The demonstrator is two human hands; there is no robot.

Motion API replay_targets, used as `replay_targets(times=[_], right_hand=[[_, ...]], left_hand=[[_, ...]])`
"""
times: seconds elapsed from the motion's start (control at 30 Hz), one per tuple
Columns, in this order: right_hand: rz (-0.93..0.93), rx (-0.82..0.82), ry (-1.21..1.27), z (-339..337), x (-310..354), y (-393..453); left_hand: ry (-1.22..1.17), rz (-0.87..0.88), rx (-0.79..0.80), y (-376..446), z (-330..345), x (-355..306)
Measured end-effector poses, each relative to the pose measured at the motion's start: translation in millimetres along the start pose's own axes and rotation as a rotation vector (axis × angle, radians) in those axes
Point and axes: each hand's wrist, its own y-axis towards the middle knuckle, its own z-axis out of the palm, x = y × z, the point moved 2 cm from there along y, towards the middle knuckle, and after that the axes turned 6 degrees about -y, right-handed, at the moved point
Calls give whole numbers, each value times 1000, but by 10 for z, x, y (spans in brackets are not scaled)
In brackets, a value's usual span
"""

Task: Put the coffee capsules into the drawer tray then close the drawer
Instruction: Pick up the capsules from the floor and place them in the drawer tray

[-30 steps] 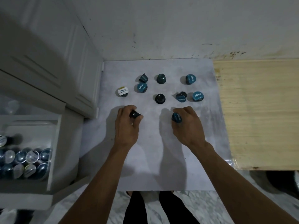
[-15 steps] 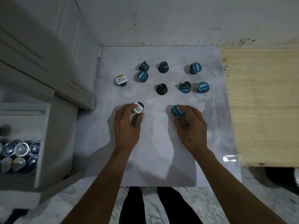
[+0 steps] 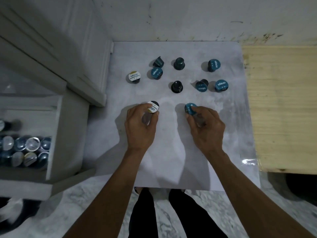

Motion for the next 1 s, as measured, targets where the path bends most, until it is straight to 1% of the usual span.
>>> replay_targets(times=[0.13,0.2,0.3,0.5,0.6,0.67,0.73,0.83,0.9,1.0], right_hand=[[-11,23,76,-199,263,-28],[0,24,124,-299,496,-24],[-4,5,223,-427,970,-28],[-131,34,351,-513,2114,-148],[-186,98,417,-407,2637,-333],[-215,130,414,-275,2955,-527],[-204,184,403,-88,3224,-745],[-179,251,368,196,3548,-1047],[-156,279,351,358,3720,-1197],[-137,300,339,548,3941,-1316]], left_hand=[[-27,-12,8,-54,-294,-332],[-39,-14,-16,-27,-540,-524],[-77,-5,-50,34,-991,-820],[-43,57,-120,137,-2131,-1135],[-20,72,-126,95,-2758,-1026],[6,55,-104,40,-3228,-855],[69,31,-88,10,-3704,-653],[116,-12,-109,26,-4326,-357],[158,-58,-84,95,-4616,-129],[208,-134,8,291,-4855,132]])
